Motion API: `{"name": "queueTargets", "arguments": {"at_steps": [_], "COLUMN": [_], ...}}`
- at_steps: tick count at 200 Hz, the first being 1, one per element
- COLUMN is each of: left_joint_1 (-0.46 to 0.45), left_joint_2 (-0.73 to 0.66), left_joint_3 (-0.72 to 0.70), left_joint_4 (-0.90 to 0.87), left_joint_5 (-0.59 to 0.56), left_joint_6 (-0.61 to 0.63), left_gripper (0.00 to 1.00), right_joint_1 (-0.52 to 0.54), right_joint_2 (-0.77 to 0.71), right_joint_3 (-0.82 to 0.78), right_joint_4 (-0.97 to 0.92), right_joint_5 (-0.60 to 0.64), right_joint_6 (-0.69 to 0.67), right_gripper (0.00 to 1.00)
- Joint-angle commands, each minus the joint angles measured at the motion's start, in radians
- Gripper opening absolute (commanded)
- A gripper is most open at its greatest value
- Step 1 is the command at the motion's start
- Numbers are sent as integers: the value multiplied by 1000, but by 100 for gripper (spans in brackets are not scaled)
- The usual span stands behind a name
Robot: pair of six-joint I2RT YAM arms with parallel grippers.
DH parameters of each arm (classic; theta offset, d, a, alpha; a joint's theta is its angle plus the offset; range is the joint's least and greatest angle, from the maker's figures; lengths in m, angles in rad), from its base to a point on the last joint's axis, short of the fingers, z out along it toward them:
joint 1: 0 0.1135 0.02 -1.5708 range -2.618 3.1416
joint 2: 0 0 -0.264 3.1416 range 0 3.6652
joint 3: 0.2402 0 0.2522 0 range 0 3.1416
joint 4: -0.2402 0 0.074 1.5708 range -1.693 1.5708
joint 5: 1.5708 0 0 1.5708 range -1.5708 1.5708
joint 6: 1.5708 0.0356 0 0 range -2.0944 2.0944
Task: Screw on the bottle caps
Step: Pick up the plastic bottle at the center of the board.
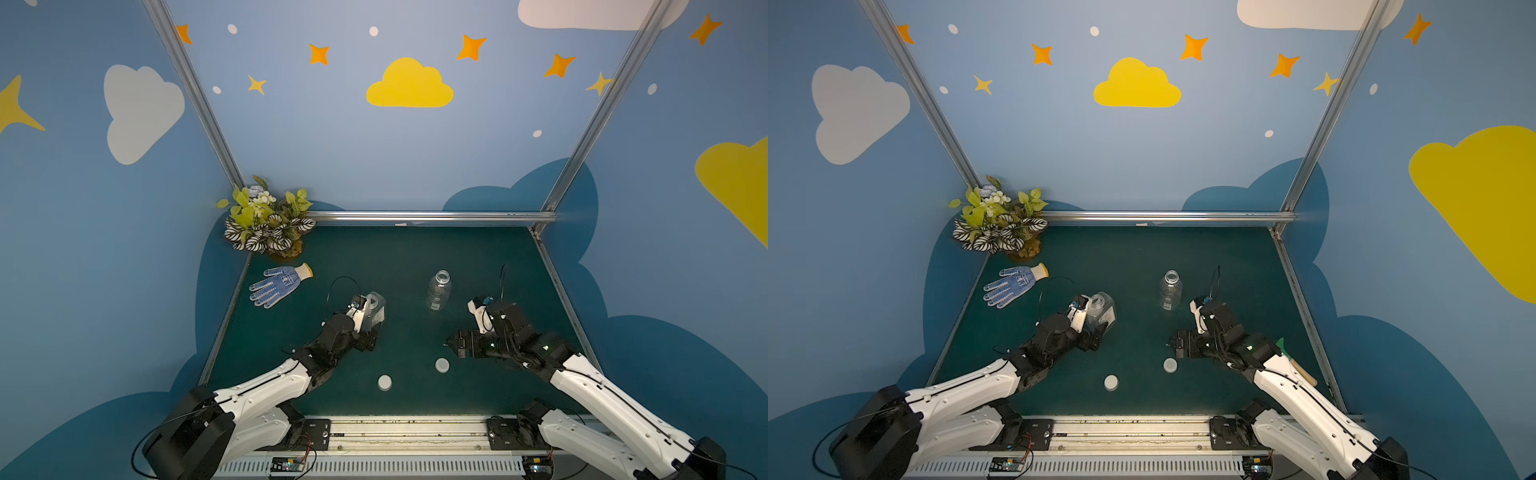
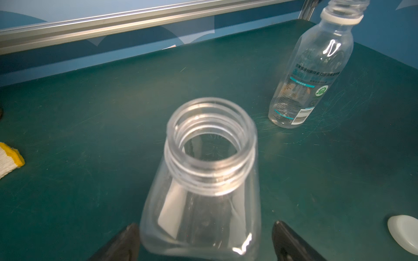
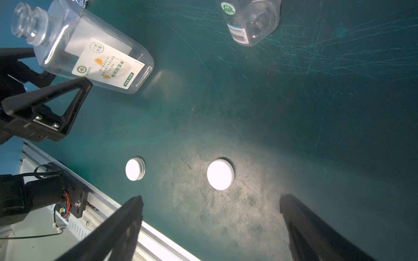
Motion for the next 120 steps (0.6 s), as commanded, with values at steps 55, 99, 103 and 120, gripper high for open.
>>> {"name": "queueTargets", "arguments": {"at_steps": [55, 99, 103, 120], "left_joint_1": [48, 56, 56, 55], "left_joint_2": [111, 164, 167, 182], "left_joint_3": [-17, -15, -14, -10], "left_joint_4": [224, 279, 279, 286], "left_joint_5": [158, 189, 188, 188], "left_joint_6": [33, 32, 30, 30], "left_gripper": [80, 72, 71, 68], "right_joint_1": [64, 96, 100, 112], "right_joint_2": [45, 81, 83, 89], "right_joint_3": [30, 56, 59, 68], "right_joint_4": [10, 2, 0, -10], "right_joint_5": [67, 91, 94, 108], "right_joint_6": [-1, -11, -13, -15], "right_gripper": [98, 98, 98, 98]}}
